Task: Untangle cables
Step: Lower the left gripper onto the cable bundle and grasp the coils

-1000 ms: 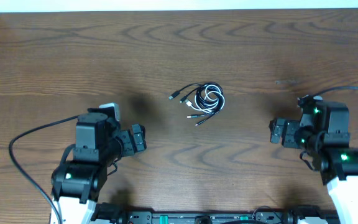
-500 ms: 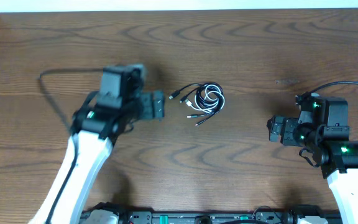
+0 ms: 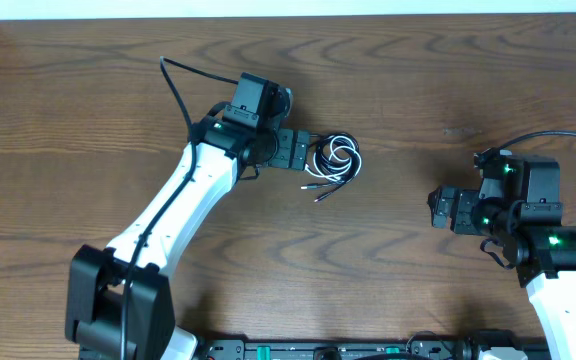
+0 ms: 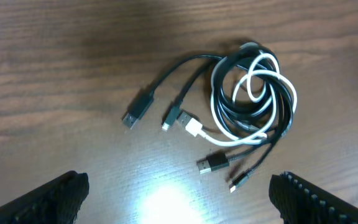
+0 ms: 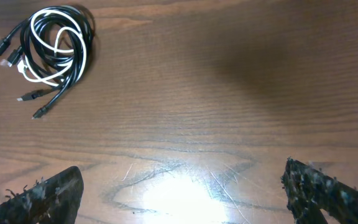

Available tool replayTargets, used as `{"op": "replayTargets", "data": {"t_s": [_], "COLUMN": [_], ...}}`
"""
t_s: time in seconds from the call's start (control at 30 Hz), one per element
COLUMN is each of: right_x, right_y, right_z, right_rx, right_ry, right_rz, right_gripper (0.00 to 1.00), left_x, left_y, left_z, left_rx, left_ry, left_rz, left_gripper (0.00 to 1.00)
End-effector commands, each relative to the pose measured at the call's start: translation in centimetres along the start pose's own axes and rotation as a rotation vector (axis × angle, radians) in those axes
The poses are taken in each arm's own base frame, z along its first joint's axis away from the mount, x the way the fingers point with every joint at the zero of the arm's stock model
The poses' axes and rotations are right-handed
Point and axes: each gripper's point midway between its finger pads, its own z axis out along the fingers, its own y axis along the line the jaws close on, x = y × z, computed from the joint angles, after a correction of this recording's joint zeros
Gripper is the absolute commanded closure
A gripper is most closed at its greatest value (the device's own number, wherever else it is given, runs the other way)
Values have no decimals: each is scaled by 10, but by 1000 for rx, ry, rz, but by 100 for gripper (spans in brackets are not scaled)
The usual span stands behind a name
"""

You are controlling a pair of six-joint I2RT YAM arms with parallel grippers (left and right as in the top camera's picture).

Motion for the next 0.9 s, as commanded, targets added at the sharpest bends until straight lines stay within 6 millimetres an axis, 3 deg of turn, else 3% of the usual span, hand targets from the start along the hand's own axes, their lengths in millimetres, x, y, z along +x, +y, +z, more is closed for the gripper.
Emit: {"op": "replayTargets", "data": {"t_s": [0.0,0.23,0.37,0.63,0.87], "right_x": [-10,-10,-10,-9,-9], "right_y": [3,3,3,3,3], "right_z": [-7,-7,-7,-7,-7], "right_rx": [-12,-13,-13,-12,-12], "right_ry": [-30,-28,-28,-26,-26], "right_rz": [-15,-15,-15,-15,-15], "right_gripper": [1,1,1,1,1], "left_x": [-16,-51,-60,-41,-16], "left_y": [-4,-19,-32,-53,-50], "left_z": [5,15,30,78,113], "left_rx": [14,55,79,101,85], "left_ry": [-50,-187,-225,-163,-74], "left_rz": [-19,13,41,86,88], "left_gripper": [2,2,2,2,5]}}
